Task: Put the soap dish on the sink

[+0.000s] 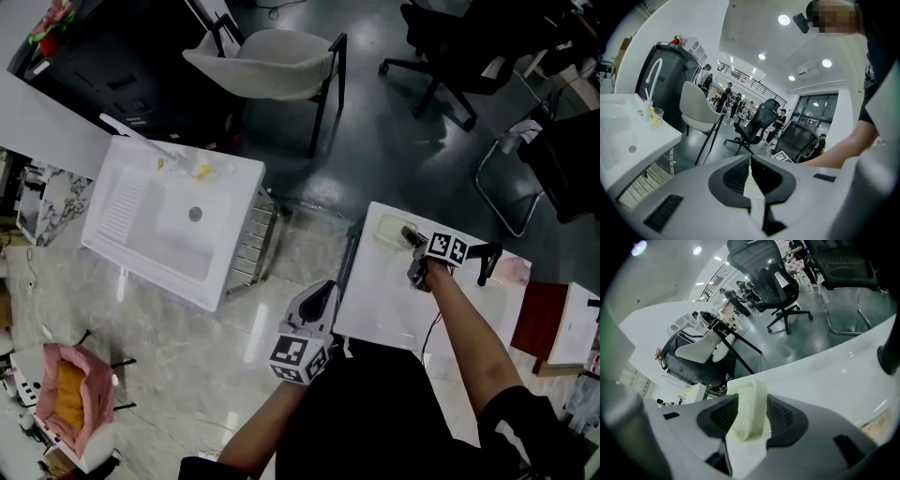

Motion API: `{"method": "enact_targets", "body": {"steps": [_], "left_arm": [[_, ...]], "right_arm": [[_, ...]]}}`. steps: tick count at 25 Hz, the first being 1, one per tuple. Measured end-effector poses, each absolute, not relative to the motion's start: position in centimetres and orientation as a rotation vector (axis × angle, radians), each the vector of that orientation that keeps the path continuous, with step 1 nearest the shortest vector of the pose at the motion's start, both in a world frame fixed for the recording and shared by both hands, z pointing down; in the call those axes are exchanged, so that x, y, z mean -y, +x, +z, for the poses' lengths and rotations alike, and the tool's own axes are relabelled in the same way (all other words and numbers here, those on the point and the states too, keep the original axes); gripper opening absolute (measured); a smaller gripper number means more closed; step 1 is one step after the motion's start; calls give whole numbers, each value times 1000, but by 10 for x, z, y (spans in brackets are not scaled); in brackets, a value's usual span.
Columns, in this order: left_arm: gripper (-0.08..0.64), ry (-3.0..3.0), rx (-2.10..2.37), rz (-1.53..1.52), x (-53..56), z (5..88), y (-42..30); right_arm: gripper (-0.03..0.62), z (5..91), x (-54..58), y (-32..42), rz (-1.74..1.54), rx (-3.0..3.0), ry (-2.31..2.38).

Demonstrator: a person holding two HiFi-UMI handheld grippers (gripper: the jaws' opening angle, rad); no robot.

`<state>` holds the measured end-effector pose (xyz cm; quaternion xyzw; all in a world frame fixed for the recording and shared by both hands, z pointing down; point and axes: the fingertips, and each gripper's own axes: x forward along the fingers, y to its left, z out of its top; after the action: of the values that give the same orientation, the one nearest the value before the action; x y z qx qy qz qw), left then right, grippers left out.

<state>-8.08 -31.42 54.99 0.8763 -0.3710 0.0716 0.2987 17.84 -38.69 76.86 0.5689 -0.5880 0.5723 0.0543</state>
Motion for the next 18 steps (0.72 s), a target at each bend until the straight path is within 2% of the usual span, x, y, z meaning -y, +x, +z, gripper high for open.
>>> {"method": "enact_targets", "body": {"steps": [18], "left_arm": [[20,2378,1034,196,284,522,-53]], "right_arm": [[180,755,370,207,1725,1860,1696]]}}
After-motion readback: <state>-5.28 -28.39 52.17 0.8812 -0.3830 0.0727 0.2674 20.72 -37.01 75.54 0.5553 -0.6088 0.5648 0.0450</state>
